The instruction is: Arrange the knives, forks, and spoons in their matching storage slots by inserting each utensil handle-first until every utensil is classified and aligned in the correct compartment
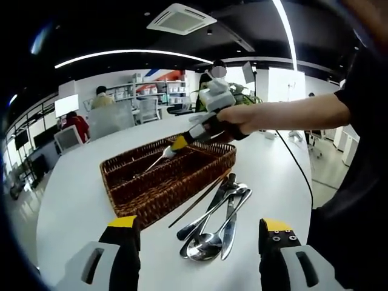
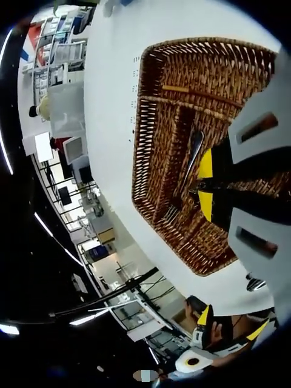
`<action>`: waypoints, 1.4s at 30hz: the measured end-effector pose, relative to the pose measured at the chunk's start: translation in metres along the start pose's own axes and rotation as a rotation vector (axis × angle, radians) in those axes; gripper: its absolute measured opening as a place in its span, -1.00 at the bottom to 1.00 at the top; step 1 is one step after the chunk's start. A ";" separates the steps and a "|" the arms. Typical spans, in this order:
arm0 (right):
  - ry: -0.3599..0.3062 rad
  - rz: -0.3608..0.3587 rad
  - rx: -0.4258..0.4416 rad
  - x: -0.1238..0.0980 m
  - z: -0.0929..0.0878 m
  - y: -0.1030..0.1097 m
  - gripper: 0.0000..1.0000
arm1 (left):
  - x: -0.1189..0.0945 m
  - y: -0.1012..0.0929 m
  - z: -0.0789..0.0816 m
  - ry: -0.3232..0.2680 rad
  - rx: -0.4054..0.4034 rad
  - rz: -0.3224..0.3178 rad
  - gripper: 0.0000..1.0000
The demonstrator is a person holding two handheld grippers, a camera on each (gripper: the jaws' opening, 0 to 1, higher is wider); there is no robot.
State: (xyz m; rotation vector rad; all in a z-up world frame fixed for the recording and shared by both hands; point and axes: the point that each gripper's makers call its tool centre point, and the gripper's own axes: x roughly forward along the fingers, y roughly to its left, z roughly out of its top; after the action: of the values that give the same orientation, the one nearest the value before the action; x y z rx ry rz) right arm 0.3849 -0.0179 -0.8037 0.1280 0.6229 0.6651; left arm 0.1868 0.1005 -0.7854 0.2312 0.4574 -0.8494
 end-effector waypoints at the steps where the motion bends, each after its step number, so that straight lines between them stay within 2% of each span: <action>1: 0.015 -0.015 -0.014 0.000 -0.002 -0.003 -0.91 | 0.000 0.000 0.000 0.000 0.000 0.001 0.66; 5: 0.039 -0.043 -0.044 0.002 -0.003 -0.009 -0.86 | 0.000 0.000 -0.001 0.004 -0.001 0.002 0.66; 8: 0.070 -0.085 -0.109 0.001 -0.006 -0.016 -0.84 | 0.001 -0.001 -0.001 0.005 0.000 -0.003 0.65; 11: 0.073 -0.085 -0.095 0.003 -0.008 -0.018 -0.81 | 0.001 -0.002 -0.002 0.009 0.002 -0.004 0.65; 17: 0.091 -0.137 -0.113 0.002 -0.012 -0.029 -0.75 | 0.000 0.000 -0.004 0.012 0.001 -0.001 0.65; 23: 0.117 -0.174 -0.181 -0.003 -0.016 -0.039 -0.77 | -0.002 0.002 -0.004 0.011 0.000 0.003 0.65; 35: 0.072 -0.167 -0.195 -0.020 -0.010 -0.034 -0.81 | -0.003 0.006 0.006 -0.005 0.008 0.009 0.67; 42: 0.052 -0.141 -0.219 -0.026 -0.008 -0.021 -0.70 | -0.005 0.014 0.018 -0.039 -0.005 0.015 0.69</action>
State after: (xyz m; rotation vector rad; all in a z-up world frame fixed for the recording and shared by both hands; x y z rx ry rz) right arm 0.3759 -0.0511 -0.8032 -0.1359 0.5991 0.5976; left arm 0.2004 0.1059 -0.7672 0.2132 0.4202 -0.8363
